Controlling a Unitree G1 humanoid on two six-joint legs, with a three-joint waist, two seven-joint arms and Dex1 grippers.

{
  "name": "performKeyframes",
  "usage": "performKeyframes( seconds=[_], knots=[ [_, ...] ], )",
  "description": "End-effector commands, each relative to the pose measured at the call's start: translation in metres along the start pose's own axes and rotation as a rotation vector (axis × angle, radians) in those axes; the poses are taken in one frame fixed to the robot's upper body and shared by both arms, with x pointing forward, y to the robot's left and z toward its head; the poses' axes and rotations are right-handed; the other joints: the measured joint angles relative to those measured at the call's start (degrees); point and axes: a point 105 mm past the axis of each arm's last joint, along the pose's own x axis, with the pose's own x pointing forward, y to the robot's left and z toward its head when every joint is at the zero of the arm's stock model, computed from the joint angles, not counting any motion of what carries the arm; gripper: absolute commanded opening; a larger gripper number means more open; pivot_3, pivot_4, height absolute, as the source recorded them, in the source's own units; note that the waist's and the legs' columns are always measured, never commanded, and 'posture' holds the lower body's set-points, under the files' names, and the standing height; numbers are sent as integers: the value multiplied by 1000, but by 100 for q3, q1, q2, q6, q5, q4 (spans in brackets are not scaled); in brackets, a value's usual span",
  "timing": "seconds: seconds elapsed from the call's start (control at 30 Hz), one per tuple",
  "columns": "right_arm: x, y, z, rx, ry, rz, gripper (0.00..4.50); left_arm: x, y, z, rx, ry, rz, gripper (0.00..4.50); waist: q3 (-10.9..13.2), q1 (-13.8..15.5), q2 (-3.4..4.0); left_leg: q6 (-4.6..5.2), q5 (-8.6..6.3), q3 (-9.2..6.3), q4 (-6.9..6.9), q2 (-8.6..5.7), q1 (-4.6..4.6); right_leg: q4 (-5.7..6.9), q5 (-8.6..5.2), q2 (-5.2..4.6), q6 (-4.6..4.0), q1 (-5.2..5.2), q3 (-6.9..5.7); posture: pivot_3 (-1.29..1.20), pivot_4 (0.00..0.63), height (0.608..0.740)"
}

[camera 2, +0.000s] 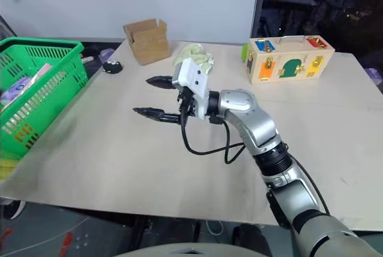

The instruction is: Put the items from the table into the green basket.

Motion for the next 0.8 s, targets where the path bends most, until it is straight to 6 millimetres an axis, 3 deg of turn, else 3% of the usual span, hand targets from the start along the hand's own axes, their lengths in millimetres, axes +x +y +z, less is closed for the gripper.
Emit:
performKeyframes(
  seconds=[0.03,0.13,0.2,0.3,0.37,0.5,0.8],
  knots=[
    [-27,-7,-1,-13,32,-50,3665,-8,-80,29,-100,-125,-153,4405,-2,13,-7,1,-1,2,1,-3,1,5,0,-6,1,1,3,326,0,740],
    [-67,-23,-18,-6,132,-213,4429,0,-149,15,-173,-95,-206,4500,-11,76,-25,2,-1,1,9,-12,-1,0,0,-9,2,4,1,310,0,740],
    [-86,-27,-25,-22,182,-294,4429,1,-172,13,-187,-79,-243,4500,-15,180,-25,3,-1,-6,13,-17,3,-2,0,-13,2,18,1,287,0,740],
    [-156,-32,-42,-8,333,-578,4429,7,-206,12,-215,-61,-337,4500,-43,243,10,4,2,2,20,-15,29,3,-22,43,0,48,-23,216,0,740],
    [-178,-28,-46,-5,391,-661,4429,10,-215,12,-222,-54,-363,4500,-50,241,30,4,2,3,35,-15,21,0,-25,39,1,56,-28,202,0,740],
    [-213,-10,-54,9,481,-794,4429,19,-226,8,-235,-25,-434,4500,-56,-59,56,5,1,33,45,-9,25,1,-26,52,3,52,3,117,0,740],
    [-239,15,-56,35,536,-908,4429,27,-225,-5,-240,39,-435,4500,-59,-687,62,9,-1,87,36,0,47,-1,-28,60,7,54,54,-14,5,740]
  ],
)
